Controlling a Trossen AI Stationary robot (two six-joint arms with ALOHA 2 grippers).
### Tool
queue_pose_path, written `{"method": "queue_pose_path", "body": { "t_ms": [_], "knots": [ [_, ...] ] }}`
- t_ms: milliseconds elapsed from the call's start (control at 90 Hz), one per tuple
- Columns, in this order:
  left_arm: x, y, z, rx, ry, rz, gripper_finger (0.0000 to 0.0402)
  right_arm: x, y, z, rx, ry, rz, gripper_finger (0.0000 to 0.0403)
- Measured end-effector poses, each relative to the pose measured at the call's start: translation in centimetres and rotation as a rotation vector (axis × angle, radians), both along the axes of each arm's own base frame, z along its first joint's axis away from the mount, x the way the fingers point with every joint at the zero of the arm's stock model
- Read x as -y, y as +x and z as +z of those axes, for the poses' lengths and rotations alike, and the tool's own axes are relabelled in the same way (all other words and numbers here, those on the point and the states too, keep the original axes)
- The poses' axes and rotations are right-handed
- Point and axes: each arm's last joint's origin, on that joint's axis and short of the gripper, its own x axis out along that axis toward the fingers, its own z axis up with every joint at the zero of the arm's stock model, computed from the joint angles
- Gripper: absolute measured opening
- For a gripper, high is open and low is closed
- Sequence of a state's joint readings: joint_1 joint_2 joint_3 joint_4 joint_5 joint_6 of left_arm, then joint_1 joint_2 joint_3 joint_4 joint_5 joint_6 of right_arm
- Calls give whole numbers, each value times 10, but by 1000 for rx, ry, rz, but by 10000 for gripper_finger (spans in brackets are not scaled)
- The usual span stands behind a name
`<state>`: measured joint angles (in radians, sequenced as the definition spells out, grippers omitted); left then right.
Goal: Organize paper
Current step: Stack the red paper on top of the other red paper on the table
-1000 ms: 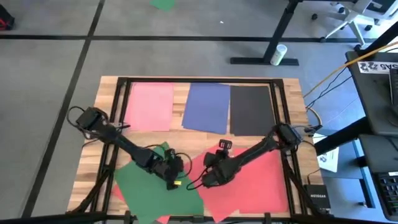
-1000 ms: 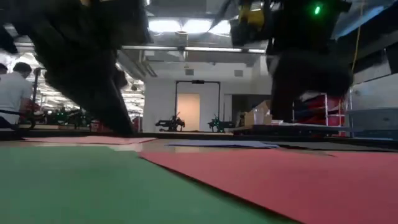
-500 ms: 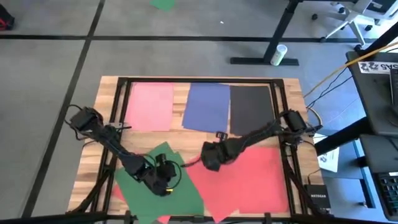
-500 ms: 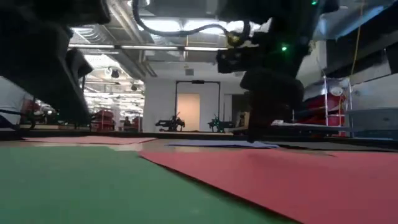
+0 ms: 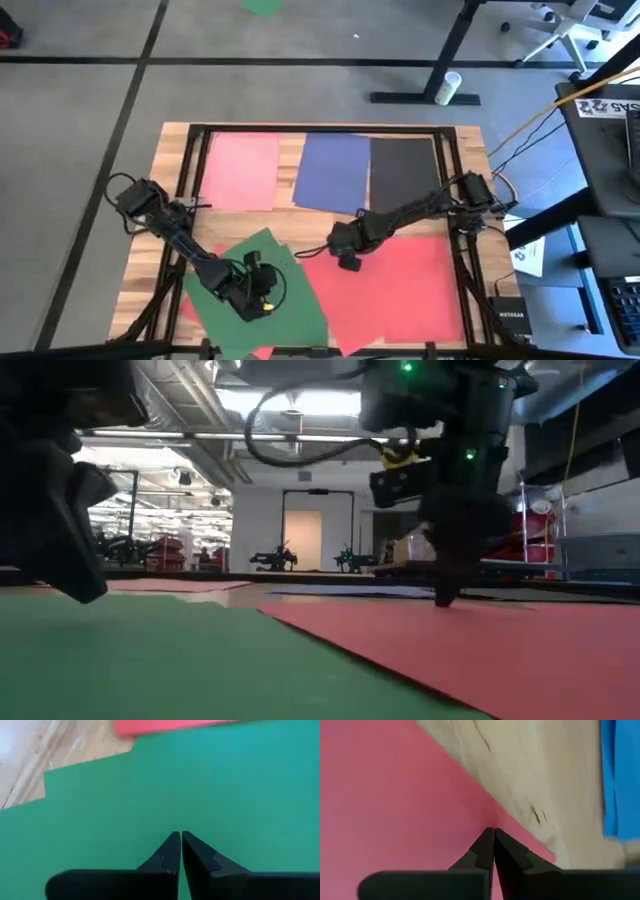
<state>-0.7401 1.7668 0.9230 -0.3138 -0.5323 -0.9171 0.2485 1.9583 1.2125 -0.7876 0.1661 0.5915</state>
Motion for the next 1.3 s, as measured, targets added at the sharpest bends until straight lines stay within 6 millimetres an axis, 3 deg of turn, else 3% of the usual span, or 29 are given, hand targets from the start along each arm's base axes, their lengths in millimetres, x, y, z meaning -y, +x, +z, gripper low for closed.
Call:
{"method": "queue_pose_path", "body": {
  "t_ms": [444, 578, 767, 911, 1122, 1300],
  "knots": [
    [-1, -1, 0, -2, 1, 18, 0, 1, -27, 10, -192, -87, -72, 0],
    [-1, -1, 0, -2, 1, 18, 0, -7, -24, 23, -67, -78, -58, 0],
    [-1, -1, 0, -1, 1, 18, 0, -19, 7, 39, 281, 70, 57, 0],
    [-1, -1, 0, 0, -5, 25, 0, -26, 25, 30, 395, 145, 137, 0],
    [-1, -1, 0, 1, -4, 25, 0, -26, 24, 3, 278, 132, 133, 0],
    [-1, -1, 0, 1, -4, 27, 0, -26, 22, 0, 235, 166, 103, 0]
  ]
}}
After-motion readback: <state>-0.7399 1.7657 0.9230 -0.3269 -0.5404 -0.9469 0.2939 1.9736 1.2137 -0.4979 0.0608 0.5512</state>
